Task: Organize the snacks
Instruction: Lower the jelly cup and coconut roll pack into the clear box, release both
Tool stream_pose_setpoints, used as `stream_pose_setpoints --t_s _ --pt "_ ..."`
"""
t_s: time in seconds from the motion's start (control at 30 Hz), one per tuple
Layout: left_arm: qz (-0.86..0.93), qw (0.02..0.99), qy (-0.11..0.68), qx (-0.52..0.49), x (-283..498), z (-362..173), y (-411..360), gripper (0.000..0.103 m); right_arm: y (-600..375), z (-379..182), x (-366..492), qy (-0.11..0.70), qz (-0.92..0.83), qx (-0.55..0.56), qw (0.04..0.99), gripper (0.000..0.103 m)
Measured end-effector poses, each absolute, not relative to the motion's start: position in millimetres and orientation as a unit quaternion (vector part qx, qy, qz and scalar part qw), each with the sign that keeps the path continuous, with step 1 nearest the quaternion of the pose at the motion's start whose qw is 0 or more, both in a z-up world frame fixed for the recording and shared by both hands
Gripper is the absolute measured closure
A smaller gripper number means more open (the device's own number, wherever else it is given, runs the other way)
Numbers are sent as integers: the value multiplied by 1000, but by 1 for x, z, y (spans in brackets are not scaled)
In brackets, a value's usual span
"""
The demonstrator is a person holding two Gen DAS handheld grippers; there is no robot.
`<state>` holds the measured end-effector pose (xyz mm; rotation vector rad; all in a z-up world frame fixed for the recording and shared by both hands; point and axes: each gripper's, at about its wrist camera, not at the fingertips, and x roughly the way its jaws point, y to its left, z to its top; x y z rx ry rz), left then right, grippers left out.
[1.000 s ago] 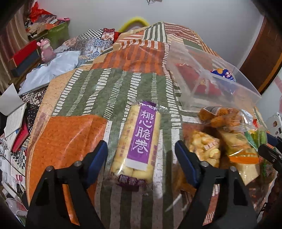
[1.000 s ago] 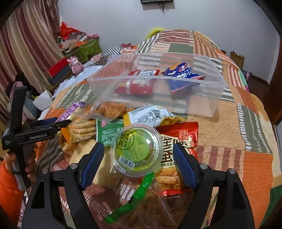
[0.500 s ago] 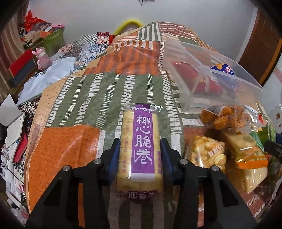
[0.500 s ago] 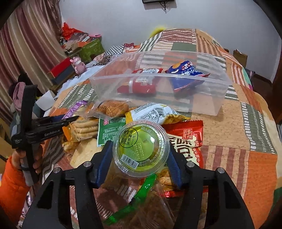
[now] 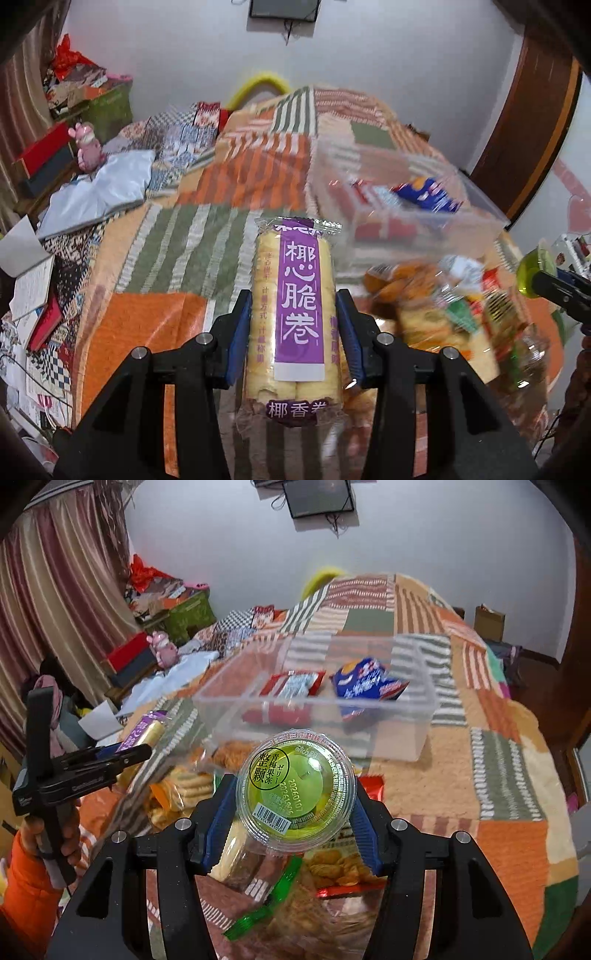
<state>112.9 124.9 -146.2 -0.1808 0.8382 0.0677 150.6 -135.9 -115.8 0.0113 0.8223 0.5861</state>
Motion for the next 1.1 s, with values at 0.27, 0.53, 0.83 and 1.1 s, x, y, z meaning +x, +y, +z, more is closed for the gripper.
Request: stream_pose_setpoints --t_s 0.27,0.53,0.83,1.1 --pt "-2 927 363 -94 126 -106 103 59 -144 -89 163 360 268 13 893 48" --pt "-27 936 340 -90 152 -86 81 59 -144 -75 186 341 262 10 903 48" --pt "-50 934 343 -93 189 -86 67 59 -132 -71 211 337 259 -5 905 48" --pt "-50 926 364 -92 223 -102 62 59 -117 -87 239 360 262 -10 895 48"
